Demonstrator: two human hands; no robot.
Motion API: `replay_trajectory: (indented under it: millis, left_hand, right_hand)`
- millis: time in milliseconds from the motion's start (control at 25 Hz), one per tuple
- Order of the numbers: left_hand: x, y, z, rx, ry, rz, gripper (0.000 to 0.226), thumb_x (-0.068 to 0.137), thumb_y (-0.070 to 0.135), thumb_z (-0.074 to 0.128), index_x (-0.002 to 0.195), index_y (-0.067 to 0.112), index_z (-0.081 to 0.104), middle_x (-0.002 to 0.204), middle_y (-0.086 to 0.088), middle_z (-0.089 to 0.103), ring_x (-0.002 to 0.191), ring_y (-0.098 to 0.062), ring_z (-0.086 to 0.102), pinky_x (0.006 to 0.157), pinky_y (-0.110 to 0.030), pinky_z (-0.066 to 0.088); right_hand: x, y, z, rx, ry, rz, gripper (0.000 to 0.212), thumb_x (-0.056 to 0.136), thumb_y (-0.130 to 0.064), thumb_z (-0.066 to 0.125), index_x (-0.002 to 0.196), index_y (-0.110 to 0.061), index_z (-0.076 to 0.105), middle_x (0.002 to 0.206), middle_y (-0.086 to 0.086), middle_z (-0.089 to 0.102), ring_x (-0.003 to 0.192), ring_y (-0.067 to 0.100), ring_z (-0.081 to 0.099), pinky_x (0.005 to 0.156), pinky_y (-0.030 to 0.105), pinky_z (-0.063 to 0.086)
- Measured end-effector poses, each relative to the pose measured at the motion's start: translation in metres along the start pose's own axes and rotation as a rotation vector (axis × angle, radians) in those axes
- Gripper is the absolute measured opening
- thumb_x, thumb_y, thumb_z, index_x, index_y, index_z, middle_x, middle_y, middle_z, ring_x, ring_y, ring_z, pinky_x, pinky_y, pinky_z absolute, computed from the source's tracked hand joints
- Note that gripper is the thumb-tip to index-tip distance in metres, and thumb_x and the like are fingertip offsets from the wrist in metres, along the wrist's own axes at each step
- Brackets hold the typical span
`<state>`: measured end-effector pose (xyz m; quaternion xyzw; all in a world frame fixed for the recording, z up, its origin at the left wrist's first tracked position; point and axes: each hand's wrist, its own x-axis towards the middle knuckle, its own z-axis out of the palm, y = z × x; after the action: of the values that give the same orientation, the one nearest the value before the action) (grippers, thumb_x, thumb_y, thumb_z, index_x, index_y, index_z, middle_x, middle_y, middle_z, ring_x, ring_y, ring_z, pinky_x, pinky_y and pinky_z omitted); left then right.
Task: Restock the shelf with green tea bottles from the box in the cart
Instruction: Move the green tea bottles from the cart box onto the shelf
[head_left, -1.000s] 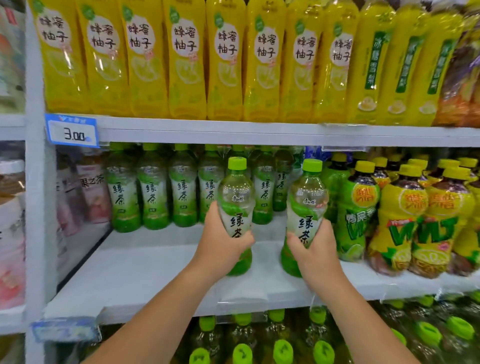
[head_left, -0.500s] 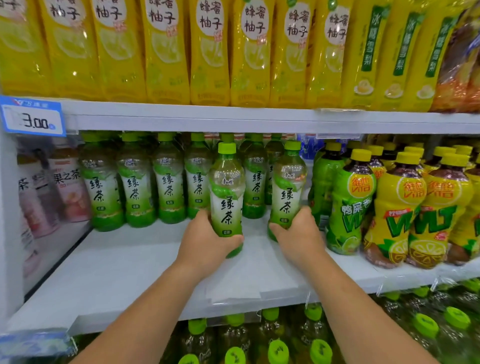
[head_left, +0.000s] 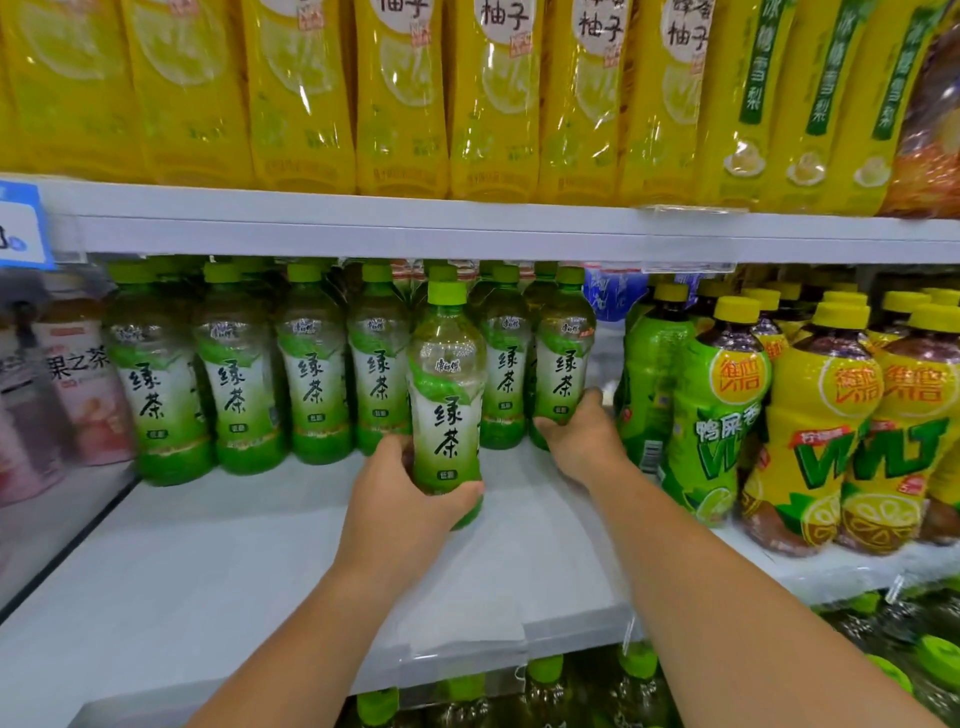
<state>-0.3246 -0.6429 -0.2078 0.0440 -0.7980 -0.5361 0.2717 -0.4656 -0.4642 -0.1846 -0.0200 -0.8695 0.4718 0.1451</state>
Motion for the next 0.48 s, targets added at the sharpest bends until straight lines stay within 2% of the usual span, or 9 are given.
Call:
replay_trajectory:
  millis: [160,360,480]
  left_hand:
    - [-0.001,0.0,0.0,-0.006,0.014,-0.001,0.053,0.064,0.032,0.095,0.105,0.031,0.06,0.097,0.016,0.07,0.08,0.012,0.064,0.066,-0.015,0.051]
    - [0.0,0.001,0.001,-0.002,0.026,-0.016,0.052,0.063,0.033,0.095,0.102,0.031,0.059,0.096,0.016,0.07,0.079,0.011,0.065,0.065,-0.015,0.051]
    - [0.0,0.002,0.001,0.006,0.03,-0.022,0.051,0.062,0.034,0.094,0.098,0.032,0.059,0.093,0.017,0.07,0.078,0.012,0.064,0.059,-0.01,0.05]
  right_hand:
    - [0.01,0.006,0.01,0.024,-0.014,-0.018,0.049,0.088,-0.033,0.072,0.123,-0.014,0.044,0.126,0.011,0.063,0.115,0.032,0.059,0.094,0.039,0.047]
    - [0.026,0.014,0.016,-0.027,-0.018,-0.009,0.052,0.088,-0.04,0.07,0.13,-0.019,0.047,0.127,0.01,0.064,0.117,0.034,0.058,0.099,0.043,0.047]
    - [0.026,0.017,0.022,-0.094,0.001,-0.008,0.05,0.09,-0.044,0.065,0.129,-0.017,0.047,0.125,0.011,0.064,0.115,0.035,0.059,0.093,0.04,0.047]
